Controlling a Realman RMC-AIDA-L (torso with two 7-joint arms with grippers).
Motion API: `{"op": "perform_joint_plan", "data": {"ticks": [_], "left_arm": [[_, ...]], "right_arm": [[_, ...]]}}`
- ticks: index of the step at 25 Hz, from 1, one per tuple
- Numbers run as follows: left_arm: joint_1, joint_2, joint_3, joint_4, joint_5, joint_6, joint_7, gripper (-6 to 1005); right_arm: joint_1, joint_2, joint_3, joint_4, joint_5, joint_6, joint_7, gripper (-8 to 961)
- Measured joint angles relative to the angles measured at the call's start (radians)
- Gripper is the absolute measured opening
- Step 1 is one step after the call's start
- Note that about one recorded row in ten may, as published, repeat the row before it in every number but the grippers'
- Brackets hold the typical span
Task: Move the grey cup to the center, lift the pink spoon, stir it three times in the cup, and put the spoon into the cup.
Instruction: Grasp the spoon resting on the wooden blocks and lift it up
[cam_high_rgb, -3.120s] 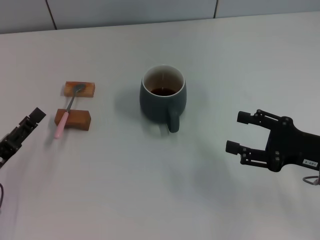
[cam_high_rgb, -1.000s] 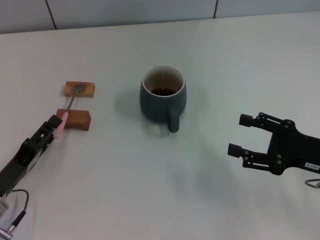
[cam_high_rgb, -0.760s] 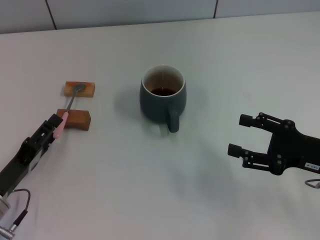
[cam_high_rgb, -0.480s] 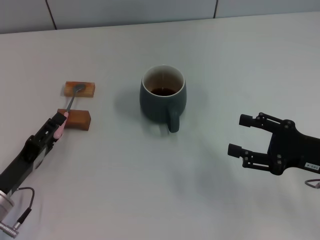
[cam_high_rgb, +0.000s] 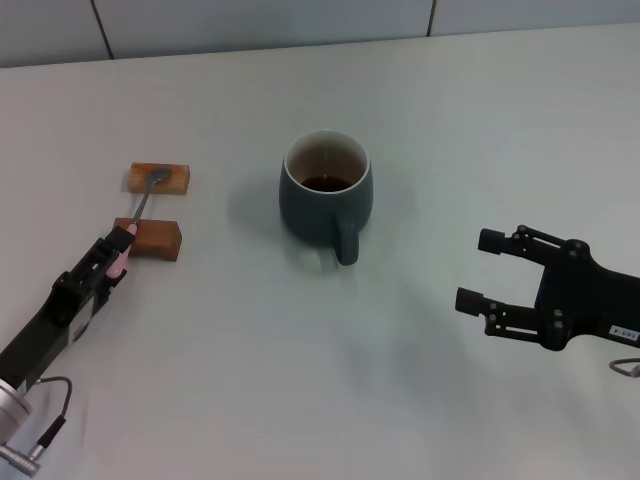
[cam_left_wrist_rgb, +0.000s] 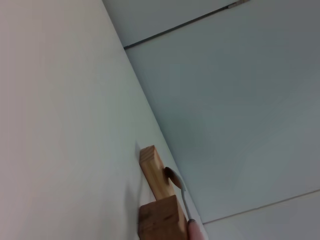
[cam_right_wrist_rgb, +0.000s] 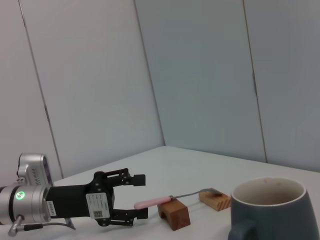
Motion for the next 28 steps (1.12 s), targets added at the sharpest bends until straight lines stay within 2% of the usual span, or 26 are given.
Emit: {"op": "perform_joint_plan", "data": {"ticks": [28], "left_arm": [[-0.03, 0.0, -0.005, -0.02, -0.001, -0.052, -0.044, 768]], "right_arm": [[0.0, 0.0, 0.0, 0.0, -0.01, 0.0, 0.0, 827]]}}
